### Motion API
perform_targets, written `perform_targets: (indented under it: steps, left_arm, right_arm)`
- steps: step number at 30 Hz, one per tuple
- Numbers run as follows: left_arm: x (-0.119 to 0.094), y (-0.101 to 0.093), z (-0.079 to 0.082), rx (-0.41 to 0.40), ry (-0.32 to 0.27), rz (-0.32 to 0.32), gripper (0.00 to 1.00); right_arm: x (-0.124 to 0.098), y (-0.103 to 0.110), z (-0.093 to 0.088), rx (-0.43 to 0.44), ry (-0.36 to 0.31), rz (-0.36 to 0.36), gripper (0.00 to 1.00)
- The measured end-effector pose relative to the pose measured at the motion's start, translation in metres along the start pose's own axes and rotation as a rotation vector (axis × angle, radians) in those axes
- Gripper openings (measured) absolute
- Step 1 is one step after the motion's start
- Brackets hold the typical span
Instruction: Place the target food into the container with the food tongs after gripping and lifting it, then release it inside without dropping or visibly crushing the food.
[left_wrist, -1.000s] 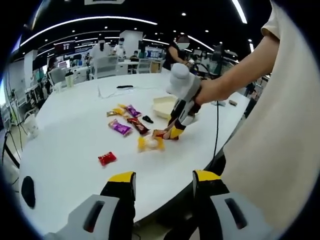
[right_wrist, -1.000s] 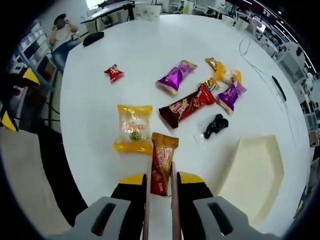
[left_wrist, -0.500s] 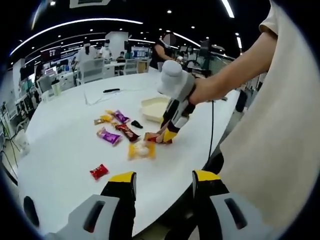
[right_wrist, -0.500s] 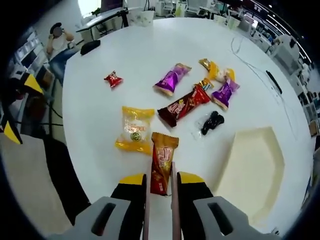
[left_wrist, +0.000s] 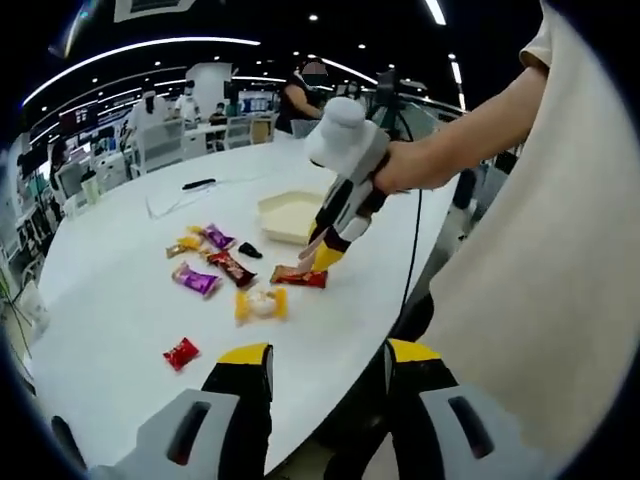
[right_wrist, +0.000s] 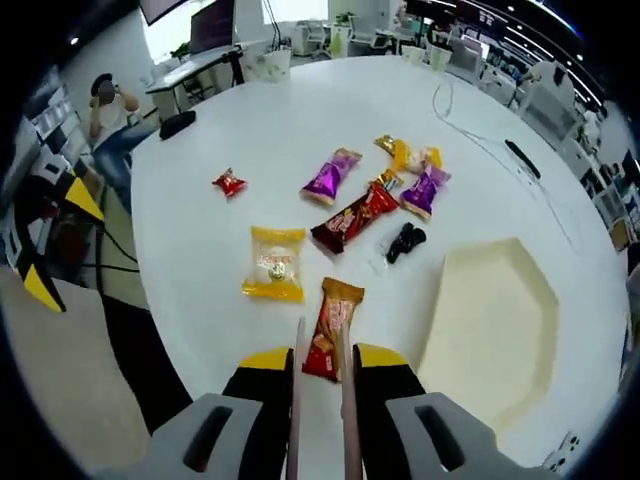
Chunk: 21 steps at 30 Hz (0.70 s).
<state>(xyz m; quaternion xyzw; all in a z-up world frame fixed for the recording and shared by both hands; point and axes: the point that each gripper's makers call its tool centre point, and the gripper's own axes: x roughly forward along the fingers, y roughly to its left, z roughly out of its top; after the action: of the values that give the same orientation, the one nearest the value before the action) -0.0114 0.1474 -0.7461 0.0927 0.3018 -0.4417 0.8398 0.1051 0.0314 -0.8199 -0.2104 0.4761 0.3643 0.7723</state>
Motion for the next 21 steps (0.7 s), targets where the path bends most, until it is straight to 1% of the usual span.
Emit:
perform_targets:
  steps: [7,10,13,14,17,21]
  left_arm:
    - [0.003,-0.005,0.005,0.03,0.001,-0.012,0.44]
    - [0.002,-0.007,0.005,0.034,-0.002,-0.012,0.44]
    - [0.001,-0.008,0.001,0.026,0.0,-0.01,0.43]
    - [0.001,-0.009,-0.003,0.017,0.005,-0.009,0.43]
    - [0.0,-0.01,-0.006,0.006,0.006,-0.005,0.43]
    - [-0.002,-0.01,-0.01,-0.011,0.009,0.005,0.43]
  right_arm:
    - [-0.01,-0.005,-0.002,0.02,-0.034,-0.019,0.21]
    - [-0.009,-0.007,-0.009,0.03,-0.029,-0.021,0.22]
    - [-0.008,-0.007,-0.013,0.04,-0.024,-0.02,0.22]
    - [-0.008,-0.007,-0.013,0.041,-0.023,-0.02,0.22]
    - [-0.001,-0.006,-0.015,0.053,-0.01,-0.011,0.24]
    - [0.009,-0.002,-0.014,0.044,0.015,-0.004,0.24]
